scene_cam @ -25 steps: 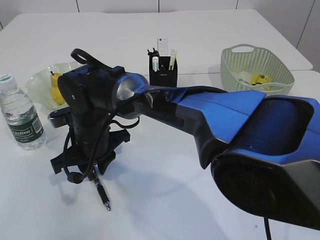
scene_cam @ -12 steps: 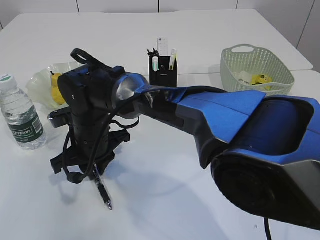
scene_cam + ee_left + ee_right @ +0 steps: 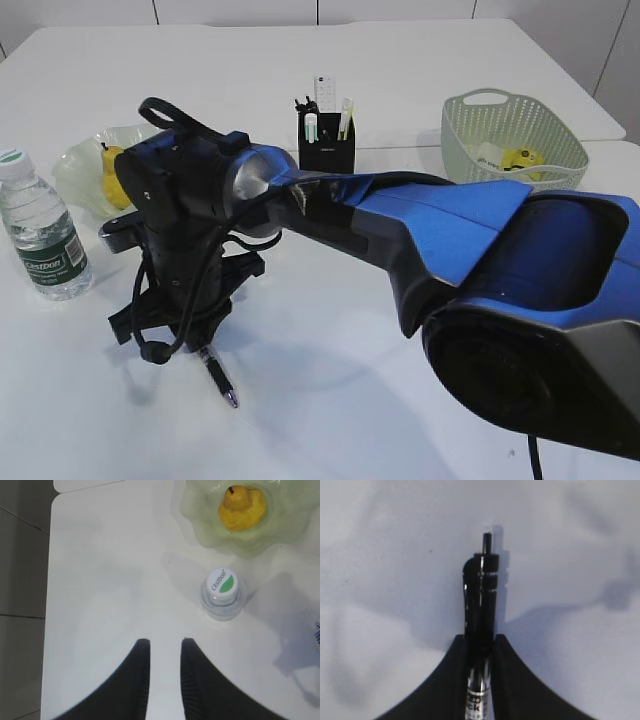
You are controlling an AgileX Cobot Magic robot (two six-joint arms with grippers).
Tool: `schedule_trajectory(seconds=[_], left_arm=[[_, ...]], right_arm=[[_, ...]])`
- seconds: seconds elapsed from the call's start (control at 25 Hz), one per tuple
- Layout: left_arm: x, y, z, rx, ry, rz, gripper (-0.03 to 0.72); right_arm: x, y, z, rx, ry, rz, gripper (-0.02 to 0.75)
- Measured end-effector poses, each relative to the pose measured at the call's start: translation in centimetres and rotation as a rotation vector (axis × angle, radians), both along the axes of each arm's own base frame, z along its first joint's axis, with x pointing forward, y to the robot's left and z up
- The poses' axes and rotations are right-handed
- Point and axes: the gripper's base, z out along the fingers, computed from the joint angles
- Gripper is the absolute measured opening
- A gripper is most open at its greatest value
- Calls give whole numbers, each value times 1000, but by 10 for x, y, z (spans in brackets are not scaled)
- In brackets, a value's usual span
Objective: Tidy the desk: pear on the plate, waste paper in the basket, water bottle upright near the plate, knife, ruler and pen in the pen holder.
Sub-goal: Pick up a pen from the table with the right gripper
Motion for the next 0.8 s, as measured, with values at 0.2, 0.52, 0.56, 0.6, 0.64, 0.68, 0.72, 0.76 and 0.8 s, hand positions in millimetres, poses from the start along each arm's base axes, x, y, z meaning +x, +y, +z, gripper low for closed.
schedule_trajectory(seconds=[0.2,0.52,0.56,0.6,0.64,0.68,0.72,0.76,0.8], left_arm=[[0,0,0,2,-1,1,142],[0,1,0,7,-2,2,142],[0,1,0,7,-2,2,142],[0,1,0,8,-2,2,142],[0,1,0,8,-2,2,142],[0,1,0,9,-2,2,142],[0,1,0,9,-2,2,142],[0,1,0,9,-2,2,142],[0,1,0,9,-2,2,142]], right_arm=[[2,-2,0,-32,-34,11,111],[4,-3,1,-42,-48,14,111],[4,-3,1,-43,-48,14,111],[4,-3,1,-41,-49,14,111],[4,-2,3,-35,-55,13,111],[5,-1,6,-28,-62,13,111],[6,0,10,-18,-71,13,111],[7,1,13,-9,-80,12,111],[8,2,17,2,-90,12,111]])
